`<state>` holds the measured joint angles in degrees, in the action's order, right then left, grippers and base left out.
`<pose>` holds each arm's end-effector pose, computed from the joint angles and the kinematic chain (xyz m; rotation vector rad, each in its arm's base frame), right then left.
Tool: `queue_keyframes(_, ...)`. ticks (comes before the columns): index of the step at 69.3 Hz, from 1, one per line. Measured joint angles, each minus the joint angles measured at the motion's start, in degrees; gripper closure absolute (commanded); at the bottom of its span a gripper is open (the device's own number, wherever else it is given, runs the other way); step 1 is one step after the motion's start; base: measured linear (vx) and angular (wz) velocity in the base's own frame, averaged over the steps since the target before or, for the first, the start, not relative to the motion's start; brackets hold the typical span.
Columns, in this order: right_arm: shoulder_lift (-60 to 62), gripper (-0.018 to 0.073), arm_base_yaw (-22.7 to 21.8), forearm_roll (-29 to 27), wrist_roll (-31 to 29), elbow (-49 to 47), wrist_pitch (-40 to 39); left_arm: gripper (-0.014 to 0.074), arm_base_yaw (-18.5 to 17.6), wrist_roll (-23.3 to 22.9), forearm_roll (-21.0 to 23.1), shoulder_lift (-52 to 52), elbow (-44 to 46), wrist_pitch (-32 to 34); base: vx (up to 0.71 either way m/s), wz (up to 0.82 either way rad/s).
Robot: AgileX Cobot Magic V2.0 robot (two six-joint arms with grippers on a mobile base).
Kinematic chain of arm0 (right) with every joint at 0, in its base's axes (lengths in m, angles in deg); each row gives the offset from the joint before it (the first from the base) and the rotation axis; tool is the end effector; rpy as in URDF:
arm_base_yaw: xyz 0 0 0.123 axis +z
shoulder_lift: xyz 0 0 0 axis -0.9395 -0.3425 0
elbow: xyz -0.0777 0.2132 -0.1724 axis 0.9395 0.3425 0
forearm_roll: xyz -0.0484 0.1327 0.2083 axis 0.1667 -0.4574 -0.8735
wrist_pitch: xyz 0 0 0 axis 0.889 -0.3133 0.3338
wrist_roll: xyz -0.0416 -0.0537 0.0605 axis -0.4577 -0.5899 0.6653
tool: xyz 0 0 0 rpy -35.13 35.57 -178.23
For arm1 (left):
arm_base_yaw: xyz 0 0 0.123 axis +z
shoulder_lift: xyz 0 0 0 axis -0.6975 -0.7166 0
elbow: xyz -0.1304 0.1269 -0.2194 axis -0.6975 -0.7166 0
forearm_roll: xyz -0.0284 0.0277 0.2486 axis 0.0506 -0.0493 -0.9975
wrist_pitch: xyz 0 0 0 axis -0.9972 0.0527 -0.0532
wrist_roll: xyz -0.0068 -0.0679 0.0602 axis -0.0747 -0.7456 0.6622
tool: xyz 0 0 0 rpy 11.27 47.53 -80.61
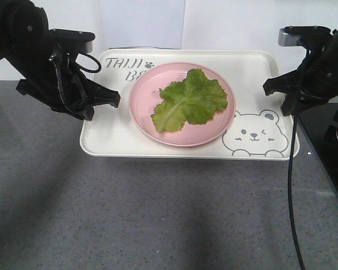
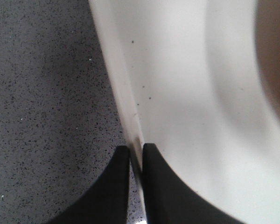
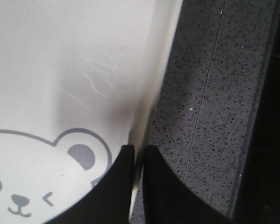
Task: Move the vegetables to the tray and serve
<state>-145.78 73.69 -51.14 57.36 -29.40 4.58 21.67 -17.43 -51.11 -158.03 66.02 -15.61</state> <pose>0.3710 0.0360 0.3430 -0.2571 2.7542 0.1720 0.3479 -0.1409 0.3432 0.2738 2.6913 -0.1262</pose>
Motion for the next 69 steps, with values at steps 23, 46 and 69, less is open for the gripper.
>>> queue_keyframes(23,0.0,0.0565,0.0,0.0,0.0,0.0,0.0,0.0602,0.0,0.1,0.0,0.0,0.0,0.0,0.00,0.00)
queue_keyframes(46,0.0,0.0565,0.0,0.0,0.0,0.0,0.0,0.0602,0.0,0.1,0.0,0.0,0.0,0.0,0.00,0.00)
queue_keyframes(69,0.0,0.0565,0.0,0.0,0.0,0.0,0.0,0.0602,0.0,0.1,0.0,0.0,0.0,0.0,0.00,0.00)
